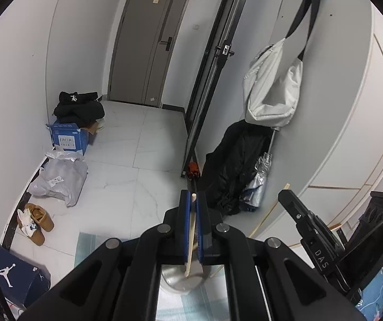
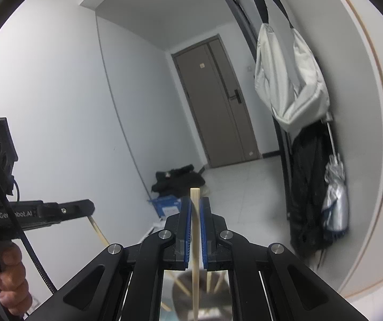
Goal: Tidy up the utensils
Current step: 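Carry the chopstick in the left tool over the holder while the right tool carries its chopstick there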
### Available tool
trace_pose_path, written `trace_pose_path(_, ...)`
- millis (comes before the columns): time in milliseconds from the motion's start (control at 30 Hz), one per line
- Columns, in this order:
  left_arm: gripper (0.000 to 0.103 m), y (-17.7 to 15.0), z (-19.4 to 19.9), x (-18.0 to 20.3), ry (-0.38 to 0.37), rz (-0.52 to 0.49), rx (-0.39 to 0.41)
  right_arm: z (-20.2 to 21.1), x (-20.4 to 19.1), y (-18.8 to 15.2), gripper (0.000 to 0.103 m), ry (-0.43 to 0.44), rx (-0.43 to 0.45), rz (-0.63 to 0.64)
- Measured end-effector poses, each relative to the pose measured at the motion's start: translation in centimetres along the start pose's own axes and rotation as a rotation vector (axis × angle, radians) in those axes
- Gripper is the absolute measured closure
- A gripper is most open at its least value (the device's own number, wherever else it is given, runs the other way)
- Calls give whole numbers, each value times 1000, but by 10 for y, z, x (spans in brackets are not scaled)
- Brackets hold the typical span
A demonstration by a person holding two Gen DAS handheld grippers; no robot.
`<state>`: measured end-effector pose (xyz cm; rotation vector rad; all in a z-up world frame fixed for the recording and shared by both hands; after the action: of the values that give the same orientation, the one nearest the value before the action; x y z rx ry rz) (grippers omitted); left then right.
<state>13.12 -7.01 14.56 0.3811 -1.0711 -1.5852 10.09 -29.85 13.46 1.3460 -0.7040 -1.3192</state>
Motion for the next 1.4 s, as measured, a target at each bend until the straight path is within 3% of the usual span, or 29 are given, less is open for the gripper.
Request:
trace_pose_path(233, 102, 5, -34, -14, 8, -7, -41, -46, 5, 8, 98, -1, 4, -19)
trace_pose_path(400, 102, 1, -50, -18, -19, -26, -83, -69, 11, -3, 98, -4, 39, -13)
trace_pose_path(567, 102, -5, -59, -23, 2, -53, -95, -91, 21, -18, 98, 24, 3, -25)
trace_pose_path(1000, 102, -14, -79, -35, -23, -24, -161, -105, 15, -46, 98, 48, -63, 116)
trace_pose_path(1400, 102, -28, -88, -35, -39, -12, -207, -106, 13, -69, 98, 78, -139, 117)
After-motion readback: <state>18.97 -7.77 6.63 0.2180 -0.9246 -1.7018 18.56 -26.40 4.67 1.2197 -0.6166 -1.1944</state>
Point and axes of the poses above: each gripper's, at about its wrist camera, not at the fingertips, and z roughly against the way its jaws point, x to its right, y to its top, the point moved 1 cm from there along -z, roughly the way its jaws point
